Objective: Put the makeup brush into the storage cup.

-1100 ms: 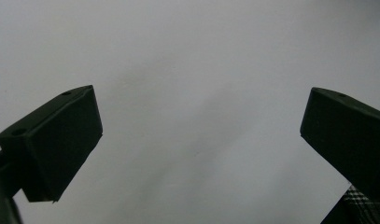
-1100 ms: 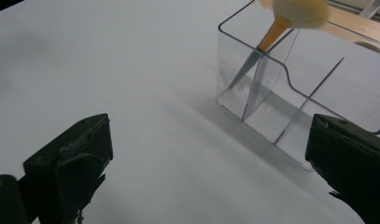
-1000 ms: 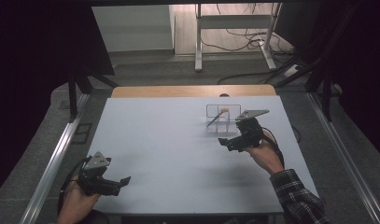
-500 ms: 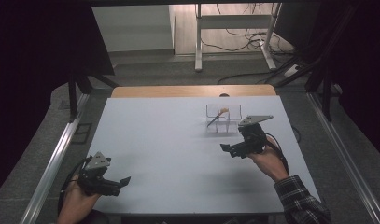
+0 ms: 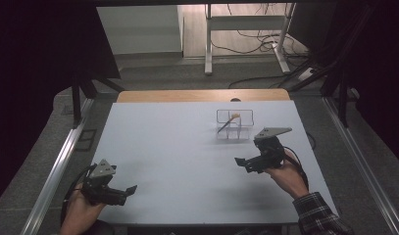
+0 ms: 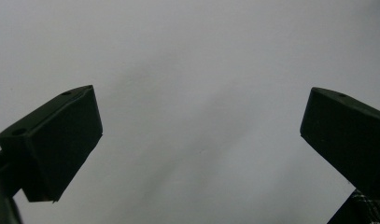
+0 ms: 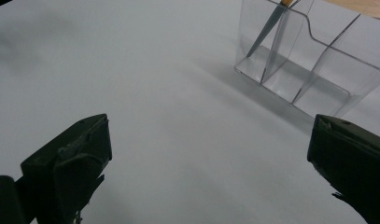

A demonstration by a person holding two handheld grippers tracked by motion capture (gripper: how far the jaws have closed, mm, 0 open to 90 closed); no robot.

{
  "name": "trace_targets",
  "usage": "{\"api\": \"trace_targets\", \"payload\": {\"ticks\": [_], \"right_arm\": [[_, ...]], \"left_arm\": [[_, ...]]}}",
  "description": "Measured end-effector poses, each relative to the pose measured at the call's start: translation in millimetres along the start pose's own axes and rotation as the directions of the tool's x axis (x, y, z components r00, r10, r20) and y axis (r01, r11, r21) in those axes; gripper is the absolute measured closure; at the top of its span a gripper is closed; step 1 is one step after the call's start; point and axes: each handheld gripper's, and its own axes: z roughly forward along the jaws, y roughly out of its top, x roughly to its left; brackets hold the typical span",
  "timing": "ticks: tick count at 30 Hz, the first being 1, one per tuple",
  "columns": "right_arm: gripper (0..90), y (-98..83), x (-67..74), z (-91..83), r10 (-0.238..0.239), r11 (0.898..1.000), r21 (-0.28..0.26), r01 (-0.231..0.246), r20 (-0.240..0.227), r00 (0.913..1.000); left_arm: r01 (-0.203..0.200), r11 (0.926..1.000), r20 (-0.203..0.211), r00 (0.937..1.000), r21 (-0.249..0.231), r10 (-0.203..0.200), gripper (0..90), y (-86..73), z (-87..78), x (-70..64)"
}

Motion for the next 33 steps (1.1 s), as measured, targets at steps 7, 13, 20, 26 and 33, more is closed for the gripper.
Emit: {"api": "trace_targets", "payload": {"ticks": [7,13,20,26,33], "right_arm": [[0.0,-7.9,1.5,-6.0,0.003,1.000,0.003,-0.003,-0.002,1.0000],[0.0,-14.8,1.1,-11.1,0.007,1.000,0.009,-0.007,0.000,1.0000],[0.0,-21.9,0.2,-16.1,0.012,1.000,0.015,-0.012,0.004,0.9999],[0.0,-27.8,-0.1,-20.8,0.018,1.000,0.019,-0.018,0.013,0.9998],[0.0,-35.3,-2.2,-28.6,0.028,0.999,0.017,-0.028,0.022,0.9994]], "left_arm": [[0.001,1.0000,0.000,1.0000,0.004,-0.001,0.0,0.0,0.4,-0.1],[-0.001,1.0000,-0.002,1.0000,0.006,0.001,0.0,-0.1,0.7,-0.1],[-0.002,1.0000,-0.002,1.0000,0.009,0.002,0.0,-0.2,0.9,-0.1],[-0.001,1.0000,-0.002,1.0000,0.009,0.001,0.0,-0.2,0.9,0.0],[0.003,0.9999,-0.003,1.0000,0.012,-0.003,0.0,-0.4,1.1,-0.2]]}}
